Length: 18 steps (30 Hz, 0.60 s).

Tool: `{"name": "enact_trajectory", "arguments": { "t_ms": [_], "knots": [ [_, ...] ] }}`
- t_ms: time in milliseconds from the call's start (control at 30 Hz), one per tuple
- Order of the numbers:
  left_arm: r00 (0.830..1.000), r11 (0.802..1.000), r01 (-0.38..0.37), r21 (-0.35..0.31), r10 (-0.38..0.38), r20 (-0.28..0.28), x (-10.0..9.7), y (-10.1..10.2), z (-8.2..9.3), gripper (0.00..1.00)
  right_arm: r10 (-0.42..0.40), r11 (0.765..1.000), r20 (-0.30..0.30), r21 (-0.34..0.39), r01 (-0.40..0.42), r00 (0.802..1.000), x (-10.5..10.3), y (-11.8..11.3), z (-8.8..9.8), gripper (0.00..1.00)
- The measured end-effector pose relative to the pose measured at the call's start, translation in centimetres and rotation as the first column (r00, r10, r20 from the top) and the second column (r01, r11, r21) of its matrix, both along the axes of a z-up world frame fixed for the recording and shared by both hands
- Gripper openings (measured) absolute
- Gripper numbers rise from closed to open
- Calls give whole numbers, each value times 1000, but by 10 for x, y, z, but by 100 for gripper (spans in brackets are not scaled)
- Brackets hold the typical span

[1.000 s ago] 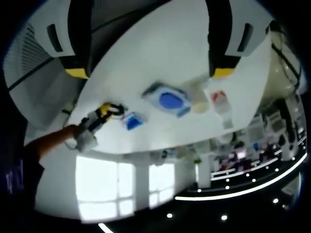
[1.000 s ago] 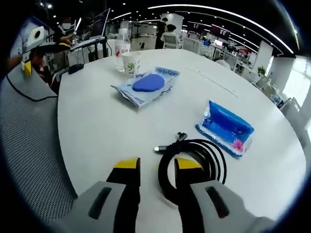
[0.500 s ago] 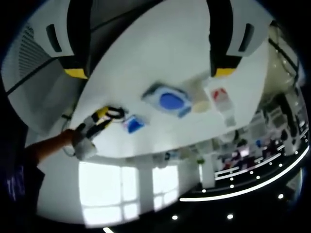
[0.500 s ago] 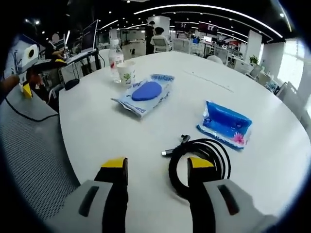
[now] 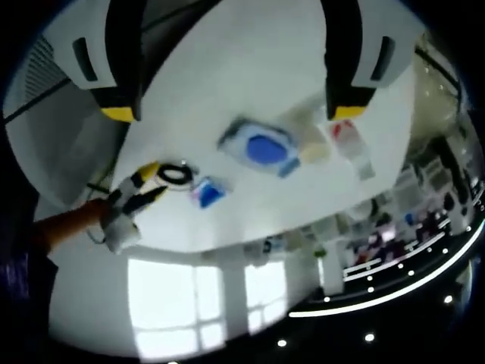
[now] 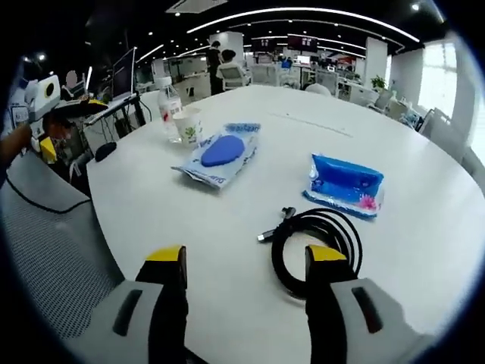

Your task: Arrange the tabletop items into an orderly group along one side of the table until the central work area is clear of visible clutter.

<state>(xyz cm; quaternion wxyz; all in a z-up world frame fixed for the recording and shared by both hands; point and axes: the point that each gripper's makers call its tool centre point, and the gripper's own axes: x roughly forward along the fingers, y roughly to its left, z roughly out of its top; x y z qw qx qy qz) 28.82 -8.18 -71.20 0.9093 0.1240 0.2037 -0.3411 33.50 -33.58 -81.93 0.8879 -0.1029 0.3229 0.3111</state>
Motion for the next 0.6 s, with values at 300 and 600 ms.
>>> {"name": "enact_trajectory", "arguments": {
  "t_ms": [300, 600],
  "knots": [
    [995, 994, 97, 50, -98, 35, 30, -8, 44, 95, -37, 998, -13, 57, 38, 999, -3, 13, 12, 71],
    [984, 982, 150, 111, -160, 85, 65, -9, 71, 92, -24, 999, -27, 41, 25, 999, -9, 20, 12, 71]
  ]
}}
